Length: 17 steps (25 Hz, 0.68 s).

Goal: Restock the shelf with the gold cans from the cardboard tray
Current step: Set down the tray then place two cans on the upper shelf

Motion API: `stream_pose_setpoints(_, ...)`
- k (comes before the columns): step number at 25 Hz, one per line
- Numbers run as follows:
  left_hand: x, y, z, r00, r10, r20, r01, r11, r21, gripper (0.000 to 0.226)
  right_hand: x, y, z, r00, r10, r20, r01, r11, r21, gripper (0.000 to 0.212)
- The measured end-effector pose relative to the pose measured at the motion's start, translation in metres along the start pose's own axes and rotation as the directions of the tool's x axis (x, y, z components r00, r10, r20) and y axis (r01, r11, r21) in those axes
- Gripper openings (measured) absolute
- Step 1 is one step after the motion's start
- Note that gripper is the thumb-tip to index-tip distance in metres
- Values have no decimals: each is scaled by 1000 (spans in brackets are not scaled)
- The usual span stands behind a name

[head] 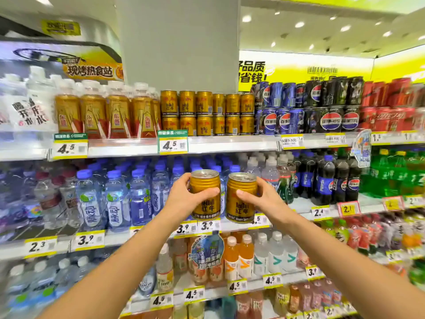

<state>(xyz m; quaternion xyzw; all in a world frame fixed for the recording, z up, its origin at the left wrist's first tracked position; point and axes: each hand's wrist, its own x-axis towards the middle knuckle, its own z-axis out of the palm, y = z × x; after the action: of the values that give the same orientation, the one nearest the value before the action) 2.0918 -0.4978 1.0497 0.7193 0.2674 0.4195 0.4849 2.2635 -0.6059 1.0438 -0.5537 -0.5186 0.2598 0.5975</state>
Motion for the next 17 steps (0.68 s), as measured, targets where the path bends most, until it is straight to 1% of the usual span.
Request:
stream_pose_setpoints(5, 83, 53, 17, 995, 84, -49, -83, 996, 35, 42, 81, -42, -47, 994, -101, 51, 102, 995, -14, 37)
stream_pose_setpoints(6, 101, 62, 19, 992, 99, -75, -96, 995, 38, 45, 100, -50, -54, 991, -120, 64, 122, 992, -18, 38)
stream_pose_setpoints(8, 139, 76, 20, 985, 103, -141, -96, 994, 59, 61, 141, -64, -67, 986, -146, 80, 148, 989, -21, 41)
stream_pose_setpoints(10, 175, 87, 17, 976, 104, -191, -92, 993, 75, 76, 181, -76, -74, 981, -175, 84, 177, 984, -12, 34)
stream_pose_setpoints(12, 205, 94, 11, 969, 98, -225, -79, 993, 92, 97, 219, -79, -75, 978, -187, 90, 186, 982, 22, 30)
stream_pose_setpoints(13, 215, 95, 11, 971, 104, -214, -85, 992, 96, 96, 234, -77, -74, 980, -182, 84, 180, 983, 25, 35)
stream_pose_setpoints(15, 237, 91, 11, 979, 99, -179, -82, 992, 98, 74, 263, -72, -71, 980, -177, 92, 177, 984, 6, 49)
stream_pose_setpoints(17, 255, 83, 10, 987, 59, -151, -41, 992, 122, 67, 281, -66, -65, 981, -161, 107, 163, 987, -8, 53)
